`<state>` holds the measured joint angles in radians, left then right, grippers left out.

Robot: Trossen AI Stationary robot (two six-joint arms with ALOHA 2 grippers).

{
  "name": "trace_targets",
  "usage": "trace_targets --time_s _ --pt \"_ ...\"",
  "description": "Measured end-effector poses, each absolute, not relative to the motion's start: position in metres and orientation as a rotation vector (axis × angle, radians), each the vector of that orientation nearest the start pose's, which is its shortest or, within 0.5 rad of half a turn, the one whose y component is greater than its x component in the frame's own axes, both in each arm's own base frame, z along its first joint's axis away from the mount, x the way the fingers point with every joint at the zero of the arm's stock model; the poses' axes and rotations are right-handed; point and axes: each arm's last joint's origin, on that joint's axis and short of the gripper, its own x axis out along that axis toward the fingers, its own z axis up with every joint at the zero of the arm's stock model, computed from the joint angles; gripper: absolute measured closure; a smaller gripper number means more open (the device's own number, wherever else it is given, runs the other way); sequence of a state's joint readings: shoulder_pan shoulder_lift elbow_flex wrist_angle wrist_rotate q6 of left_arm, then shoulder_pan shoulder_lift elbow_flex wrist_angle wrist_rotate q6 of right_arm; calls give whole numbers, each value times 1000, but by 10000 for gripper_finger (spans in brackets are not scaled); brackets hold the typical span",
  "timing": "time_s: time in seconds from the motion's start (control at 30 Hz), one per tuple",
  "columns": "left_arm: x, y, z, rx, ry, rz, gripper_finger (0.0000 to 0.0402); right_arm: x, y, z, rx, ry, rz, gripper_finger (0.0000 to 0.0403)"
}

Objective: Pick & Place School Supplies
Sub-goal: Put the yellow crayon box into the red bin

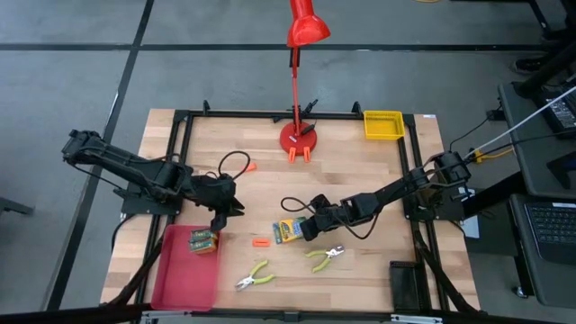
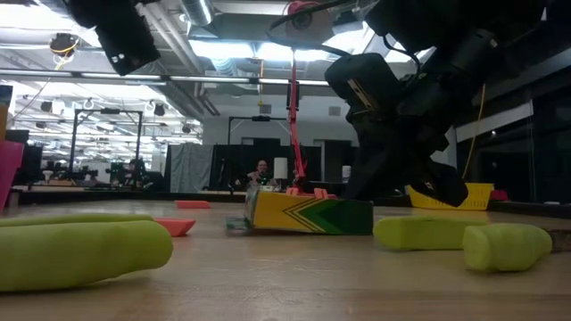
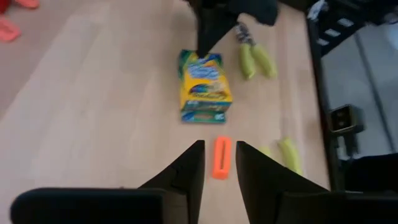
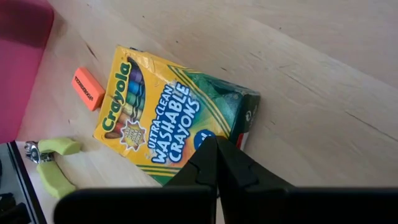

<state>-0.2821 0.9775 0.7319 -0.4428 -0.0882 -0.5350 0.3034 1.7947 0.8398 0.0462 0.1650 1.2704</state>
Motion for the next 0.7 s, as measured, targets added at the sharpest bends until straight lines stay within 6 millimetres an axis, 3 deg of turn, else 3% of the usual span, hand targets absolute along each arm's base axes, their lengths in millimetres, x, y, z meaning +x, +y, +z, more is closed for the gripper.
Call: trace_targets --time_s 0.33,0.7 --pt "203 -57 254 -406 715 -21 258 317 92 109 947 843 -447 403" --pt "221 -56 240 -514 773 -55 254 317 90 109 935 844 -451 403"
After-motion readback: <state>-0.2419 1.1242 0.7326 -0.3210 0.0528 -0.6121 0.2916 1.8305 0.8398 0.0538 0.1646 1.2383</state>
